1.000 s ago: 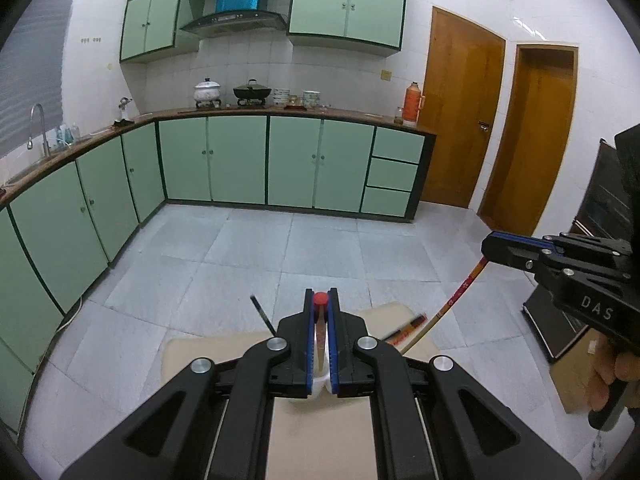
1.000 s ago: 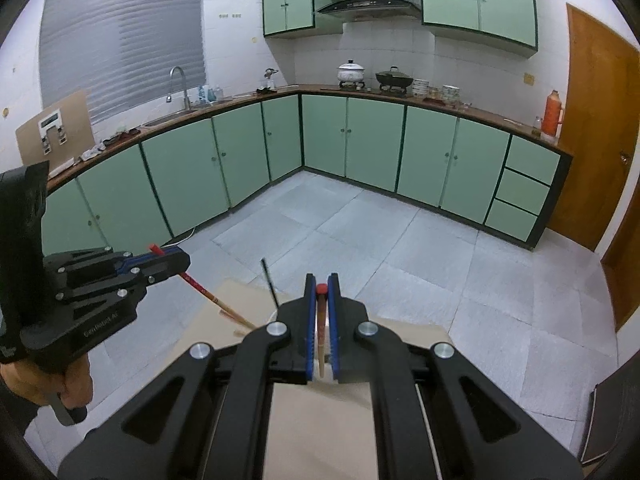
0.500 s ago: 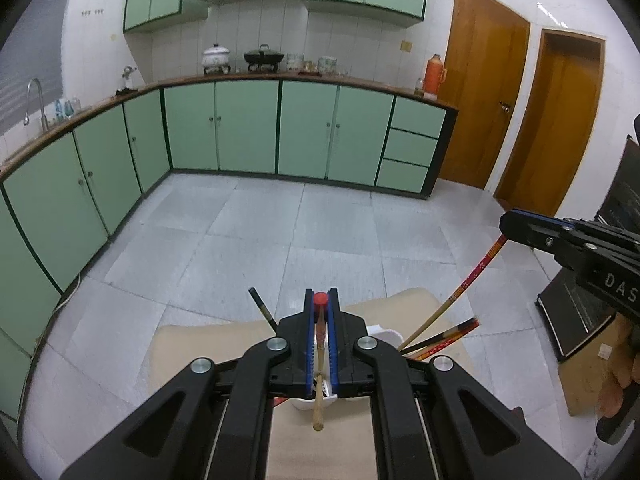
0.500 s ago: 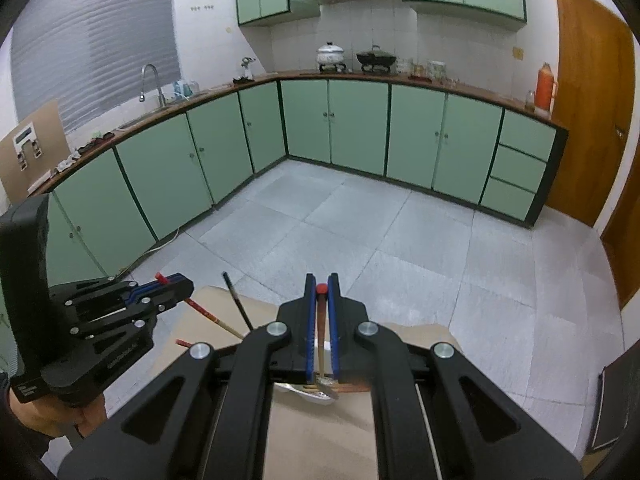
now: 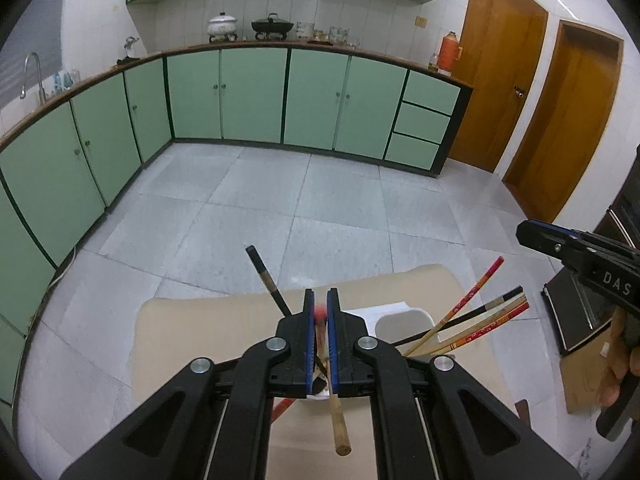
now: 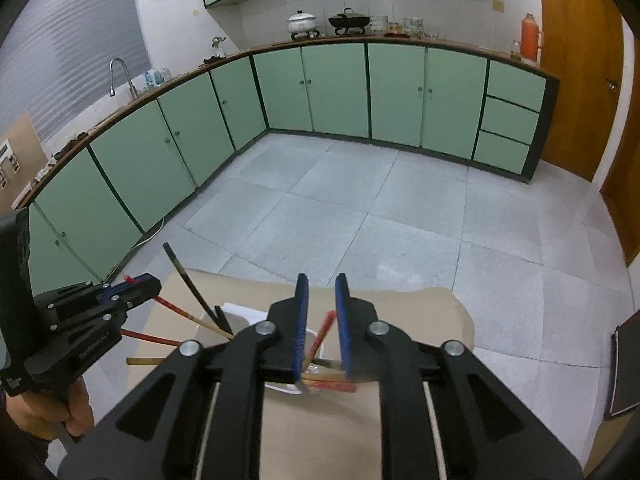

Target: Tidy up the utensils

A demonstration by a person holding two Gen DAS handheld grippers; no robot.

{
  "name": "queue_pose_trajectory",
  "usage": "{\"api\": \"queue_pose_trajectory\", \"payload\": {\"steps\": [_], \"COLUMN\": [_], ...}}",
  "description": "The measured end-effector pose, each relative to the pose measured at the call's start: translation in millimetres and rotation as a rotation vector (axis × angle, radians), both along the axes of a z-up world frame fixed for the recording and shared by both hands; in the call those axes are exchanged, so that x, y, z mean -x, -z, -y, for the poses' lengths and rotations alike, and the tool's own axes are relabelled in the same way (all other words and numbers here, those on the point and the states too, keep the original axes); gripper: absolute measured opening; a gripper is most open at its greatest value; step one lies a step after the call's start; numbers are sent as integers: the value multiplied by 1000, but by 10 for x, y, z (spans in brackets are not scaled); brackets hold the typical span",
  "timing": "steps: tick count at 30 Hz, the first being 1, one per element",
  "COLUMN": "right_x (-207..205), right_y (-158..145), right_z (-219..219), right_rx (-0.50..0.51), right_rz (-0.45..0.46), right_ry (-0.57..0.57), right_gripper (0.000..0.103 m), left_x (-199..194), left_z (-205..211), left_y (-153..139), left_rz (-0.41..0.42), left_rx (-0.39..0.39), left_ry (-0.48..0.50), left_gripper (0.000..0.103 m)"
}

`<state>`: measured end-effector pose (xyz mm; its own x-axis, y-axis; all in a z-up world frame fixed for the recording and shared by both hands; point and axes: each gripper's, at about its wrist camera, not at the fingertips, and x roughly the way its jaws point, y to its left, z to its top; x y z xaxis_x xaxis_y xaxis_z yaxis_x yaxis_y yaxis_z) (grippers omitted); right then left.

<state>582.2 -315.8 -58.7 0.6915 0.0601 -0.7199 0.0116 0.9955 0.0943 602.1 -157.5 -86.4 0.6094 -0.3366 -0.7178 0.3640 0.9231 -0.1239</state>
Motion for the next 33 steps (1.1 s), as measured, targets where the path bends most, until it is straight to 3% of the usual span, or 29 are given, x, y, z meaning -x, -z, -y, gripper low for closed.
{"api": "queue_pose_trajectory", "payload": {"steps": [4,6,9,12,14,18,22,27,33], "right_x": [94,170,276,425,526,721,1078,1426,1963], "right_y": [-25,-28,-14,16,35,129,218,372,363], "right_z": [0,11,-40,-100,-112,-186,-394,-580,-667], "right_rx": [-2,-2,22,32,43,70,167,259,185], "right_rz": [17,27,31,35,42,38,87,127,198], "right_ry": [-5,-2,-13,-5,27,48,43,119,171], "right_gripper": [20,26,29,50,76,87,96,97,97], "left_x": [7,58,134,226,297,538,921,1261,1717], "left_z": [-39,-74,-127,-216,-295,-500,-624,-703,-797], "left_y": [-58,-92,-145,-153,-141,-25,24,131,120], "left_rz": [9,28,57,56,57,42,85,107,145], "left_rx": [9,7,-5,-4,-1,-6,-24,-60,-22], "left_ry": [-18,-31,-42,-56,-72,-108,-102,-114,-131], "left_gripper": [34,59,65,70,77,92,97,97,97]}}
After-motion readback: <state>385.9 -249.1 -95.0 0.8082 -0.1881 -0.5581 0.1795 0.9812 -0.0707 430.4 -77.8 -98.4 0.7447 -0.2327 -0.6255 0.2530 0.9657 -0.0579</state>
